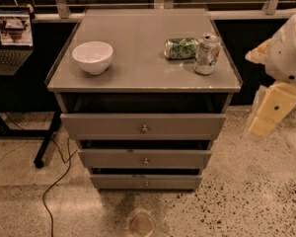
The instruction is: Open bottom drawer
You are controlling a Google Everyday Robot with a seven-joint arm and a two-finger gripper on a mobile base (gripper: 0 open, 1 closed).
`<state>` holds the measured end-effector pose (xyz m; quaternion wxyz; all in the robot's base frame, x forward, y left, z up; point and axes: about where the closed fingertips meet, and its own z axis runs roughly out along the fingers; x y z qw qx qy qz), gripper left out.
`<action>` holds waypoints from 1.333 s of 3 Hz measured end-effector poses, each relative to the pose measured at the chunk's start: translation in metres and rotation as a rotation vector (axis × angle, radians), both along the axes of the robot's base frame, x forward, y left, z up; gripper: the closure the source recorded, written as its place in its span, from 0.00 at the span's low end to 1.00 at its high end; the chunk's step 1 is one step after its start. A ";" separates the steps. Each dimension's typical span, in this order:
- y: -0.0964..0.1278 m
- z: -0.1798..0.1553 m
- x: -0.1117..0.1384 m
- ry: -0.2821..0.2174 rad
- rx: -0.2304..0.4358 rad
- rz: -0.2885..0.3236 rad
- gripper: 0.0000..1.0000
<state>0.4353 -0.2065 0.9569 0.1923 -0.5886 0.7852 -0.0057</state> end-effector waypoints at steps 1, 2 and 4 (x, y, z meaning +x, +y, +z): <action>0.014 -0.030 -0.005 0.001 0.131 -0.006 0.00; 0.037 -0.060 -0.010 0.010 0.274 0.005 0.00; 0.076 -0.117 -0.016 0.079 0.384 0.030 0.00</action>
Offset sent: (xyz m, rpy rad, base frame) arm -0.0141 0.0622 -0.0965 0.4571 0.0290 0.0155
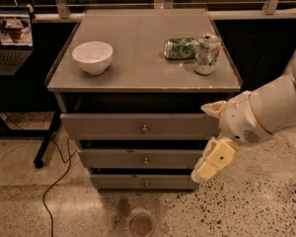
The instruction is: Open bottom drawer
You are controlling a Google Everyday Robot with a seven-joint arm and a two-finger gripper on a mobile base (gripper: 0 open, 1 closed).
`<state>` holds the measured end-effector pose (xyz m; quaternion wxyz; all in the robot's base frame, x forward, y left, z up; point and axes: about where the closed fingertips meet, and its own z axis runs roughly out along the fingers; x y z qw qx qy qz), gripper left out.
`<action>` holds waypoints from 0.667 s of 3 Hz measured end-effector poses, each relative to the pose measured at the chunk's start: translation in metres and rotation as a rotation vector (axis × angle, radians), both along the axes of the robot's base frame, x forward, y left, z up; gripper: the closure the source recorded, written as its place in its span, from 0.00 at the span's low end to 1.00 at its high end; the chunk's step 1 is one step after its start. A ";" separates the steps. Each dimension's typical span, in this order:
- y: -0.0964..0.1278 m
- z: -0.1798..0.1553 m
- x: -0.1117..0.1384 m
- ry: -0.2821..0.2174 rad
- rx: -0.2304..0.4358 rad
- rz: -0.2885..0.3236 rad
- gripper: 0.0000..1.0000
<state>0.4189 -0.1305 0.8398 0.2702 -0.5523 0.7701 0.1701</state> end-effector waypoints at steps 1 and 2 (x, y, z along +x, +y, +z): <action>0.000 0.000 0.000 0.000 0.000 0.000 0.00; 0.010 -0.012 -0.004 0.008 0.040 0.003 0.00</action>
Offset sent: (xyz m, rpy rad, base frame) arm -0.0073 0.0204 -0.0306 0.1009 0.0235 0.0011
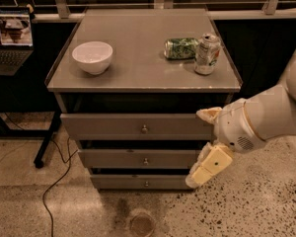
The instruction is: Open bottom drawer
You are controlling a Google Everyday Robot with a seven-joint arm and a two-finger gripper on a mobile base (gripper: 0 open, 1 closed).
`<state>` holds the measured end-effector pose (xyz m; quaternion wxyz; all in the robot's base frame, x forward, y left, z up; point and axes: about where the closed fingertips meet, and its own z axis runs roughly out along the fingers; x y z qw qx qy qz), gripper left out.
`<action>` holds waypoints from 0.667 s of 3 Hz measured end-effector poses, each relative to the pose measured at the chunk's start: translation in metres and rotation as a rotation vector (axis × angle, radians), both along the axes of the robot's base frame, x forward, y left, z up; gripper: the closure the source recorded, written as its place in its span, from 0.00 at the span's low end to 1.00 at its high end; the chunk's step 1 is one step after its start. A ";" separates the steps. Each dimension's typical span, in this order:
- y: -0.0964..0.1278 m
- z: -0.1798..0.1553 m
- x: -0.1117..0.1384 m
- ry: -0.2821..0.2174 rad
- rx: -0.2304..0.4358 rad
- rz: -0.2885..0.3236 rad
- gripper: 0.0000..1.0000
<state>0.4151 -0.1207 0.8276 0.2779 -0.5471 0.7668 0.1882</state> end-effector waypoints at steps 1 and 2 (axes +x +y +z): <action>0.012 -0.034 0.002 0.028 0.055 -0.012 0.00; 0.022 -0.069 0.005 0.022 0.093 -0.044 0.00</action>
Offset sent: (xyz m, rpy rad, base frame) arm 0.0148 0.0307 -0.1156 0.1444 0.0027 -0.1052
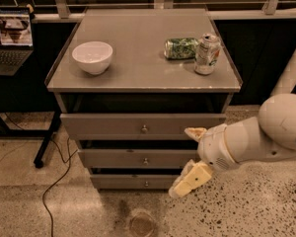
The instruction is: Open bottom drawer
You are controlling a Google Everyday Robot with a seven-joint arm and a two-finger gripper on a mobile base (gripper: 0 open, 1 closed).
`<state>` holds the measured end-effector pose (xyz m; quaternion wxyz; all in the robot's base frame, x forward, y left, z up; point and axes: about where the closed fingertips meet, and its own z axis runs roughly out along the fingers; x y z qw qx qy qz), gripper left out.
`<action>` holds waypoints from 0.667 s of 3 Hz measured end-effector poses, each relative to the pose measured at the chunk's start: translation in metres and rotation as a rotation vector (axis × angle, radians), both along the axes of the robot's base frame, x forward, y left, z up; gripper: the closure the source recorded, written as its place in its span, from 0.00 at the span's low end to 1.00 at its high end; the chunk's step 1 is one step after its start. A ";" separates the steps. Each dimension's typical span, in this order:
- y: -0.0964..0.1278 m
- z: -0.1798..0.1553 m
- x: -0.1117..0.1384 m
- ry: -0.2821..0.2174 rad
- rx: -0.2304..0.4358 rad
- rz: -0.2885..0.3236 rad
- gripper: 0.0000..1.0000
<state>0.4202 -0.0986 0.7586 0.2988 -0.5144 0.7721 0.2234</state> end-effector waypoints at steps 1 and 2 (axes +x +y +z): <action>0.010 -0.043 0.005 -0.005 0.011 -0.037 0.00; 0.017 -0.085 0.011 0.026 0.011 -0.072 0.00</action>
Offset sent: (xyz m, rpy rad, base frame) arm 0.0176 0.0233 -0.1376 0.0143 0.0694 -0.1205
